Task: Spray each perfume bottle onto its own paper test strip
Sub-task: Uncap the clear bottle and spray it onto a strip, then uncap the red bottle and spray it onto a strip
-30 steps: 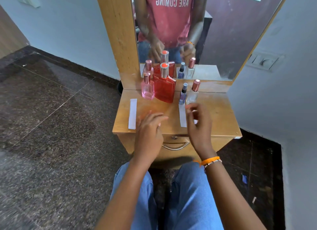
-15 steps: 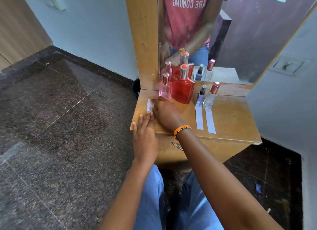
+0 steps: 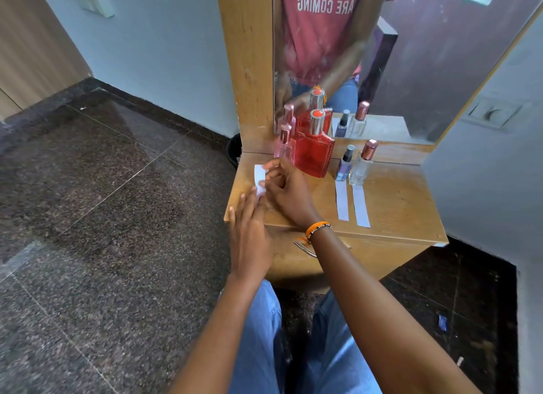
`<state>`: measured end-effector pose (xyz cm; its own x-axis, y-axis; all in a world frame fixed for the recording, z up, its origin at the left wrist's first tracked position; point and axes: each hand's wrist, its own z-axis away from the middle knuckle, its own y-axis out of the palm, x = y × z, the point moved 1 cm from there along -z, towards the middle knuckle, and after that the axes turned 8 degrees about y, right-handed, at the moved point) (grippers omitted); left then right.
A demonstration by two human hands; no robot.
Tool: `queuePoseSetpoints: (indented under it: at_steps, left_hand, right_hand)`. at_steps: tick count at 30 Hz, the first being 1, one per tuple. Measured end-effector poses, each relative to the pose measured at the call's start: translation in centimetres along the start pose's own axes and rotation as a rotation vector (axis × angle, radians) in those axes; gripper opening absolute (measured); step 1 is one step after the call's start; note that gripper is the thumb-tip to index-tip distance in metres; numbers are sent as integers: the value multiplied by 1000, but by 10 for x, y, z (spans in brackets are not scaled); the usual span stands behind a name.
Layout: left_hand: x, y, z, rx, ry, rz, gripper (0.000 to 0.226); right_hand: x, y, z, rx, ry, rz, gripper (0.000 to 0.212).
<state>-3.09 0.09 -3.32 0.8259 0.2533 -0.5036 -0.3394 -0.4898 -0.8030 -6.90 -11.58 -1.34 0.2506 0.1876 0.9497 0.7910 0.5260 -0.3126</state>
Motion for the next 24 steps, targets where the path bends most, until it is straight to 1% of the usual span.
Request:
queuePoseSetpoints:
  at_steps: [2,5,8,10,11,13,15,20,22,24]
  left_hand:
    - [-2,-3,1,-53,-7,106,59]
    - [-8,-10,-1,-155,-16,284,46]
    - [-16,-15,-7,-179,40,270,39]
    - [-20,-13,-11,-139,71,226,36]
    - [-22,-11,-12,-113,83,198,34]
    - [-25,-4,-11,-55,97,150,32]
    - [-29,4,-8,-4,122,130,30]
    - [-28,14,-6,63,203,88,33]
    - [-28,14,-7,61,217,67,33]
    - [-27,14,-9,45,218,57,33]
  right_hand:
    - [4,-3,5,-64,-23,-114,23]
    - [6,-13,17,-172,-85,-198,19]
    - [1,-26,30,-275,-95,-209,16]
    - [-6,-37,36,-334,-67,-129,17]
    - [-9,-42,37,-334,-45,-49,16]
    - [-16,-49,39,-293,-22,147,15]
    - [-20,-55,38,-260,-45,302,15]
    - [-19,-59,38,-200,-79,468,21]
    - [-13,-61,40,-269,-119,465,20]
    - [-1,-64,41,-405,-197,391,19]
